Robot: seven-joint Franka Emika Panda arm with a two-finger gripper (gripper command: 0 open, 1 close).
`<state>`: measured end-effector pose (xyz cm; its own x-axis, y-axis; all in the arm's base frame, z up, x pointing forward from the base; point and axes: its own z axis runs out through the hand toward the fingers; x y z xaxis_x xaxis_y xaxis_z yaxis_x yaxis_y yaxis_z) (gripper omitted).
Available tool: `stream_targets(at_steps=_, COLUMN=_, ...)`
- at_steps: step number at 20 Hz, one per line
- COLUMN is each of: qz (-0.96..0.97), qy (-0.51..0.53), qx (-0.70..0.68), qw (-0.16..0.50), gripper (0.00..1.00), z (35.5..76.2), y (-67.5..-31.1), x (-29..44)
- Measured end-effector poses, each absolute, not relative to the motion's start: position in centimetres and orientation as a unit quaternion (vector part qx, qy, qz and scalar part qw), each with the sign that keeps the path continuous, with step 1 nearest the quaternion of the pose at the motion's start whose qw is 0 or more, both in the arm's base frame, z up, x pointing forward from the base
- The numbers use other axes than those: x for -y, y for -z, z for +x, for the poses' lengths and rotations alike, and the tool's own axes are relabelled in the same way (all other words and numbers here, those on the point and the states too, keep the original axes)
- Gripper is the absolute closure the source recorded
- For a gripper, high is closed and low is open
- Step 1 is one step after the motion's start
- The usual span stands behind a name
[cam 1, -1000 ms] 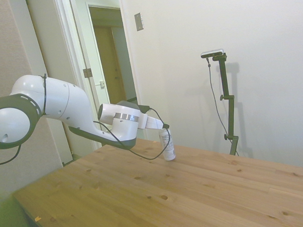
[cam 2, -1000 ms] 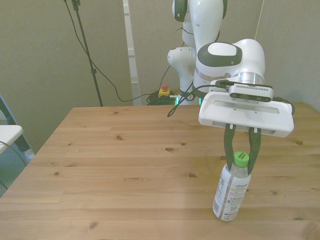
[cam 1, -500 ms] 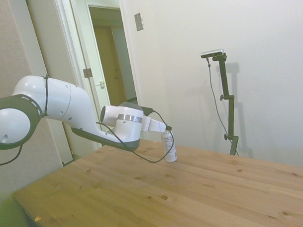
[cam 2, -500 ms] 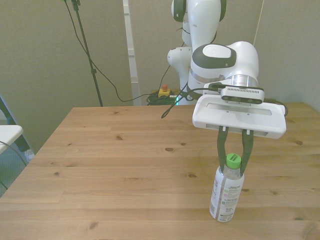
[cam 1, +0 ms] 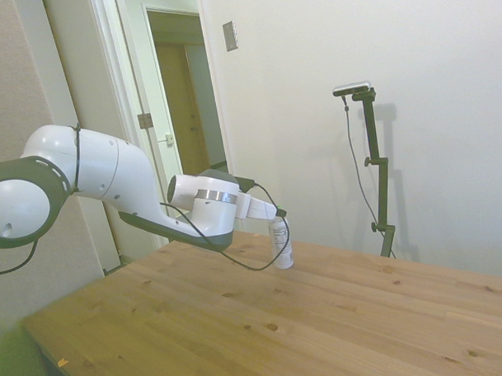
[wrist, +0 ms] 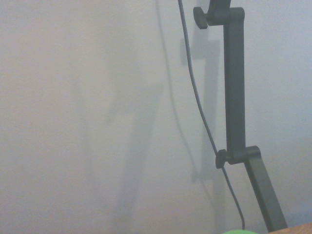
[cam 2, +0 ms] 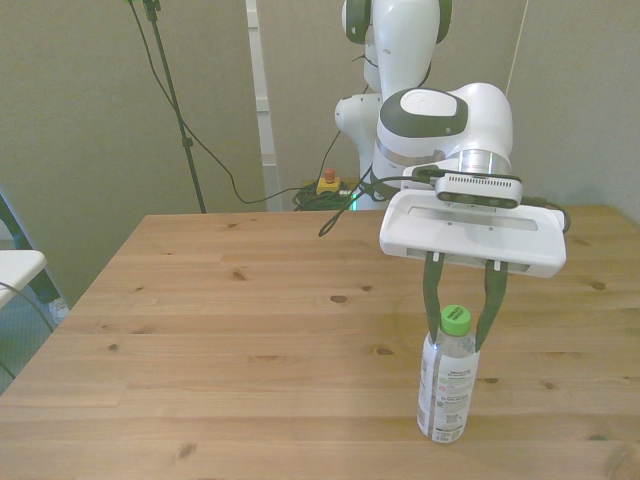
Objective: Stand the water bottle
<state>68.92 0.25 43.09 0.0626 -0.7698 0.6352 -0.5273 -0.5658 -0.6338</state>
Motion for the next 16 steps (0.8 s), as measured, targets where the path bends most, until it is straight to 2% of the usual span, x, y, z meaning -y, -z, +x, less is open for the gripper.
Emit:
stream_targets(at_steps=9, qz=-0.721, qy=0.509, qx=-0.456, qw=0.12, gripper=0.0, z=66.7, y=-44.1, x=-0.1)
stream_targets(at_steps=12, qz=-0.722, qy=0.505, qx=-0.455, qw=0.128, gripper=0.0, z=64.4, y=-46.2, x=-0.8)
stream_targets(at_steps=16, qz=-0.735, qy=0.487, qx=-0.452, qw=0.137, gripper=0.0, z=59.2, y=-49.7, x=-2.3)
